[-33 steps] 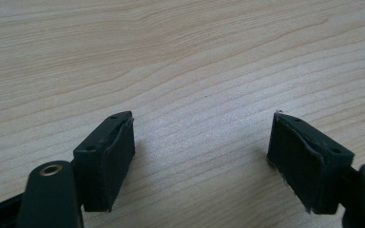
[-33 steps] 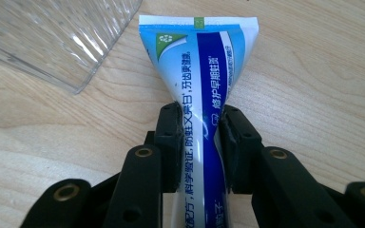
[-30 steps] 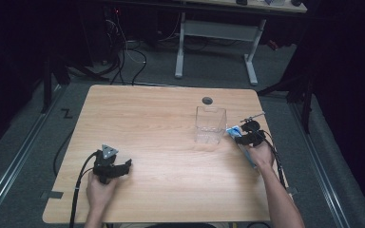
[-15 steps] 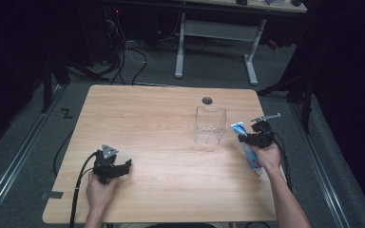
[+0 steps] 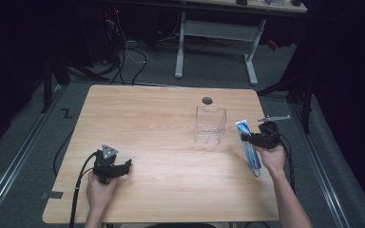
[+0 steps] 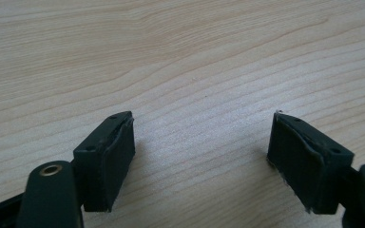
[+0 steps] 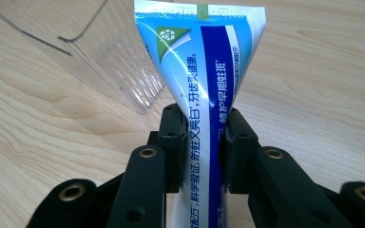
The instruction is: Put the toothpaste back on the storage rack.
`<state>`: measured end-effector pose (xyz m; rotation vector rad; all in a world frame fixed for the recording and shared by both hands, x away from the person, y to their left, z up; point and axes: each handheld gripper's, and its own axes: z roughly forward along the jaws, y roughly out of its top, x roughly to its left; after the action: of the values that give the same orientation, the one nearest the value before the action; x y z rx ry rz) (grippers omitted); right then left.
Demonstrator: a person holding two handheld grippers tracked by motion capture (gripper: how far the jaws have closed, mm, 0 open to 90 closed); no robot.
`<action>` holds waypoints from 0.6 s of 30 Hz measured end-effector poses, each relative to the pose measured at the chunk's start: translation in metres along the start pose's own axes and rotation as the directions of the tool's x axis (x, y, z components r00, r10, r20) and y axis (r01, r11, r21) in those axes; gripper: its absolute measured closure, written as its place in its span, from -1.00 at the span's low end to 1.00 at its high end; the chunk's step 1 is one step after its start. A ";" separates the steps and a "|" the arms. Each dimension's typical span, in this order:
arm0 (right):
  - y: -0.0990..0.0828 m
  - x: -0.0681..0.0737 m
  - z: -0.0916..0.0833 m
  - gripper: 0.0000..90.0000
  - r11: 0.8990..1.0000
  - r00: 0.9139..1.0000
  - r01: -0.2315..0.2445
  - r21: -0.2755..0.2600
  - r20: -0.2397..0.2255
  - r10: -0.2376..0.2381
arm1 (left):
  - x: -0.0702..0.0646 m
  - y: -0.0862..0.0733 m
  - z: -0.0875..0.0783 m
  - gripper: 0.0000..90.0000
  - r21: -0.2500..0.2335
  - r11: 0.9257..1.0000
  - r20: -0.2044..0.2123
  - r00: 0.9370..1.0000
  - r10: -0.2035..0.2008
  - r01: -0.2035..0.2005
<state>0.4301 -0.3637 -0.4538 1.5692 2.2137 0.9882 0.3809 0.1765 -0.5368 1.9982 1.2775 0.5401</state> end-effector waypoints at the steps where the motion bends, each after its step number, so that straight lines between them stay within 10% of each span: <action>1: 0.000 0.000 -0.001 0.64 1.000 1.000 -0.002 -0.005 -0.001 0.002 | 0.000 0.000 0.000 -0.46 0.000 1.000 0.000 1.000 0.000 0.000; 18: 0.002 0.008 -0.029 0.64 0.994 0.999 0.011 -0.113 -0.042 -0.015 | 0.000 0.000 0.000 -0.46 0.000 1.000 -0.001 1.000 0.000 0.000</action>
<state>0.4118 -0.3673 -0.4296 1.4963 2.1526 1.1323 0.3809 0.1764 -0.5368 1.9987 1.2779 0.5407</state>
